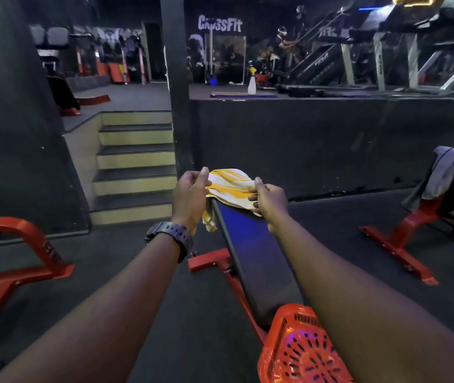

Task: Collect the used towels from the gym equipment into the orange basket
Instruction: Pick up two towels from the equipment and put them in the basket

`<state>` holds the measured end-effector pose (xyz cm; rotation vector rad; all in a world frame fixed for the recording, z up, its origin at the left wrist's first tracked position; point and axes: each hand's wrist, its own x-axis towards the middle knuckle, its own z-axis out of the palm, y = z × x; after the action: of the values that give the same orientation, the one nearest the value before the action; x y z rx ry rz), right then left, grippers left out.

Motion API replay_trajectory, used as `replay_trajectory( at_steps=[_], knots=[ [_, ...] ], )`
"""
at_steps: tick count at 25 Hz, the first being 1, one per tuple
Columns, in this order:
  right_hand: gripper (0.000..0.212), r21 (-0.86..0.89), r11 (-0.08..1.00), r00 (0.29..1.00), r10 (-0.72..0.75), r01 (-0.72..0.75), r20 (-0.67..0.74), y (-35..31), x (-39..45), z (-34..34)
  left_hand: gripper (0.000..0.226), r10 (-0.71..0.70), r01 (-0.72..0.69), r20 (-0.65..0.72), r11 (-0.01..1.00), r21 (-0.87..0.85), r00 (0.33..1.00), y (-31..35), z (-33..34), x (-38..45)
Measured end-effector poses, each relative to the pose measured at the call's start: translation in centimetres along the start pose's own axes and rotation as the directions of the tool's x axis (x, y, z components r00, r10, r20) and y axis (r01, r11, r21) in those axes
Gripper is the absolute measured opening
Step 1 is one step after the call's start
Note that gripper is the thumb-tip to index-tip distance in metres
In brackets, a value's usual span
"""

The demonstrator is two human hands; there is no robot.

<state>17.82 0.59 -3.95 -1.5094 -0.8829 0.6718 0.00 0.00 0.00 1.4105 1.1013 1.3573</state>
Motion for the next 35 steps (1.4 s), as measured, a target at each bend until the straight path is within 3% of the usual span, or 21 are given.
replay_trajectory(
  at_steps=[10, 26, 31, 34, 35],
  knots=[
    [0.039, -0.018, 0.999, 0.997, 0.044, -0.045, -0.058, 4.6, 20.7, 7.7, 0.031, -0.046, 0.038, 0.101, 0.997, 0.071, 0.994, -8.7, 6.6, 22.1],
    [0.043, -0.281, 0.933, 0.968, 0.178, -0.224, -0.179, 15.2, 48.1, 18.3, 0.036, -0.235, 0.234, 0.275, 0.972, 0.035, 0.932, -25.3, 15.8, 52.2],
    [0.046, -0.523, 0.832, 0.981, 0.117, -0.182, -0.156, 19.4, 55.7, 21.0, 0.035, -0.260, 0.241, 0.224, 0.965, 0.106, 0.939, -29.3, 18.7, 57.8],
    [0.044, -0.726, 0.688, 0.996, -0.050, -0.015, -0.068, 21.7, 58.7, 23.4, 0.031, -0.276, 0.256, 0.184, 0.958, 0.126, 0.943, -31.7, 20.3, 59.7],
    [0.054, -0.787, 0.616, 0.998, -0.065, 0.029, -0.014, 22.7, 59.4, 24.2, 0.030, -0.281, 0.260, 0.175, 0.957, 0.131, 0.944, -32.5, 20.8, 60.2]
  ],
)
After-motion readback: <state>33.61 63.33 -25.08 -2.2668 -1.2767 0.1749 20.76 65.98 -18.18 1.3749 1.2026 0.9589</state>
